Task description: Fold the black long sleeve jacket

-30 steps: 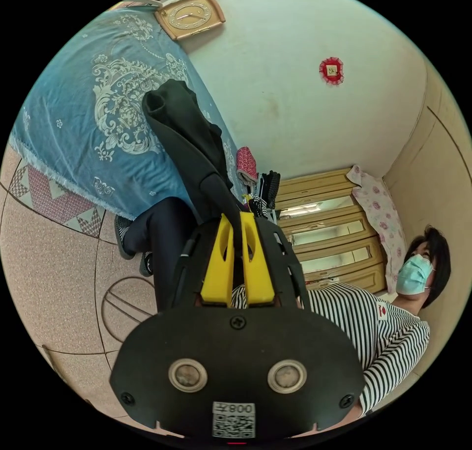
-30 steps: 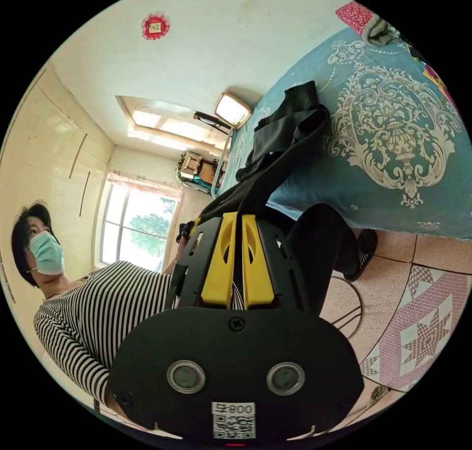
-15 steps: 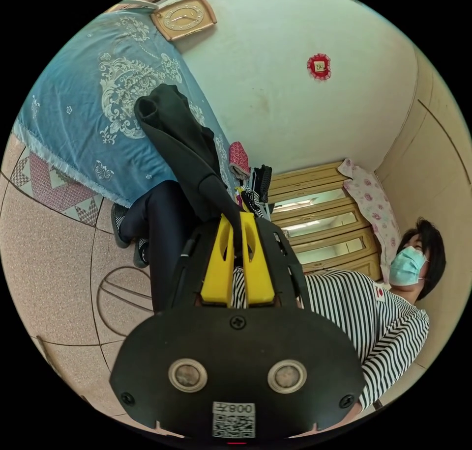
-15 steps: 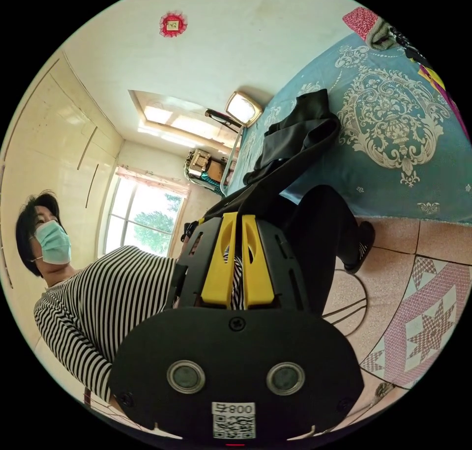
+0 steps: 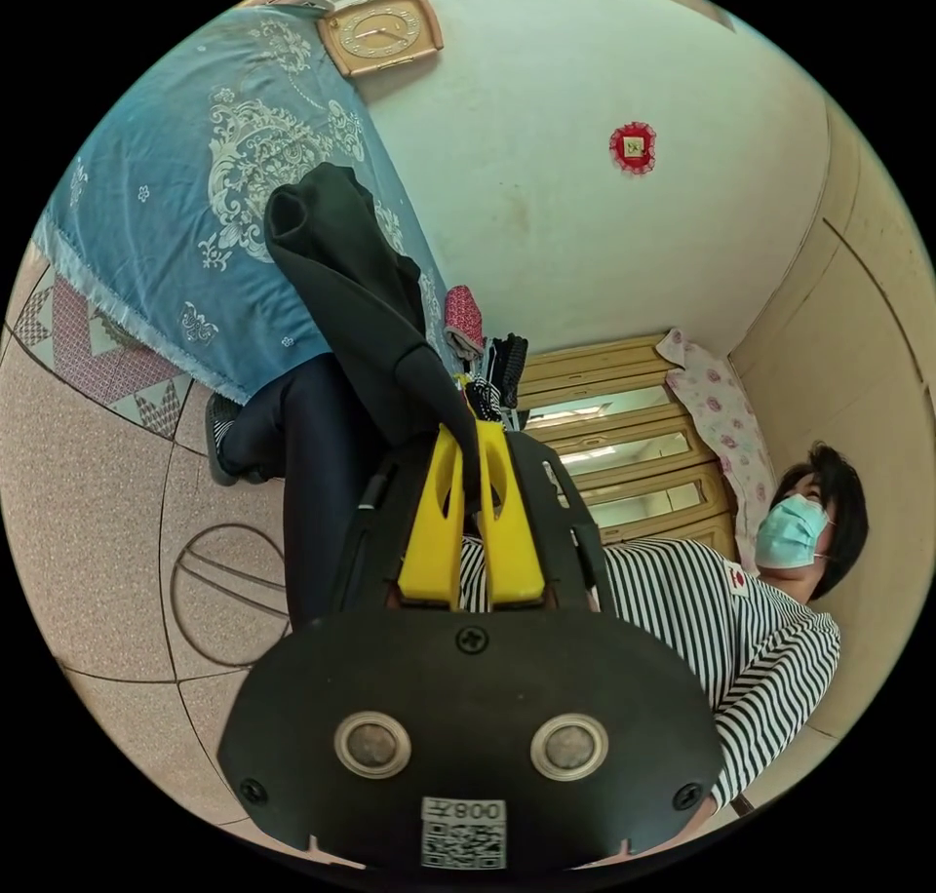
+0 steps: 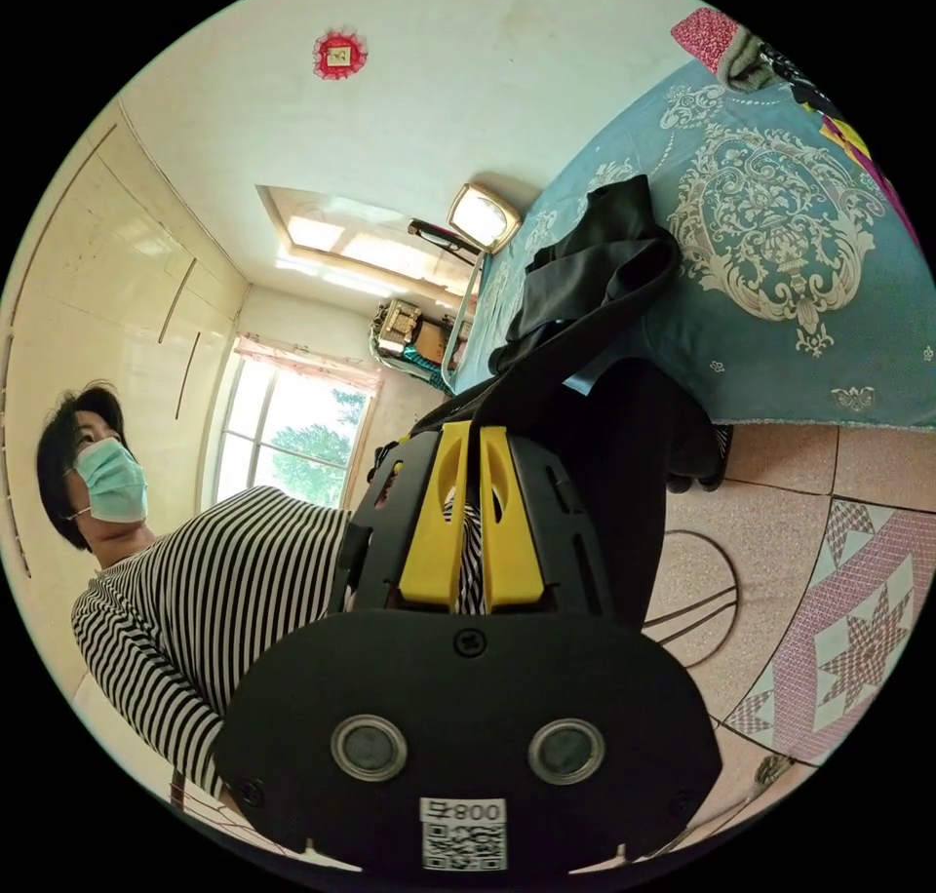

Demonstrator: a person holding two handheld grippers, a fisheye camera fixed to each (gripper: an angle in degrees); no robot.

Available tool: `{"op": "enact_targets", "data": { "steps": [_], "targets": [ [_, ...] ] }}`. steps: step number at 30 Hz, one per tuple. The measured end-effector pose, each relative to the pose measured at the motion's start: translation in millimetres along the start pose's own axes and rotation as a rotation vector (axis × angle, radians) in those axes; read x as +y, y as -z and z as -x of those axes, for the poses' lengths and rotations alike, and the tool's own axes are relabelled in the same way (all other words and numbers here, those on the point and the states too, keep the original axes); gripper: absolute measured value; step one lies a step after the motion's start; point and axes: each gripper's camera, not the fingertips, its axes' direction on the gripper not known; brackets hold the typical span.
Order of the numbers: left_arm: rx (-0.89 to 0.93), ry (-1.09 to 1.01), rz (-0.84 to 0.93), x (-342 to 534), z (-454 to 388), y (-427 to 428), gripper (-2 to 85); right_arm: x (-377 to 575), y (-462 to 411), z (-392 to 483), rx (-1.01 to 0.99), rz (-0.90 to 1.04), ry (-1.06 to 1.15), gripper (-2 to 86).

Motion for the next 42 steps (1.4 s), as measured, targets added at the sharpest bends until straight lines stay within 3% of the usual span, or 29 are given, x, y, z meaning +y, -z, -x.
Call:
{"op": "enact_targets", "data": {
  "steps": [18,33,42],
  "targets": [
    [0.090,-0.006,-0.042,-158.2,23.9,-31.9,3.1,-122.6,-12.2,-38.9,-0.077,-0.040,0.031,1.3],
    [0.056,-0.103,-0.036,-418.2,40.4,-114.3,3.0,-345.5,-44.5,-89.5,-0.044,-0.071,0.094,1.5],
    [0.009,0.026,-0.068,-569.7,113.0,-177.6,3.0,-493.9,-92.8,-181.5,0.038,-0.079,-0.028,1.6]
  ]
}}
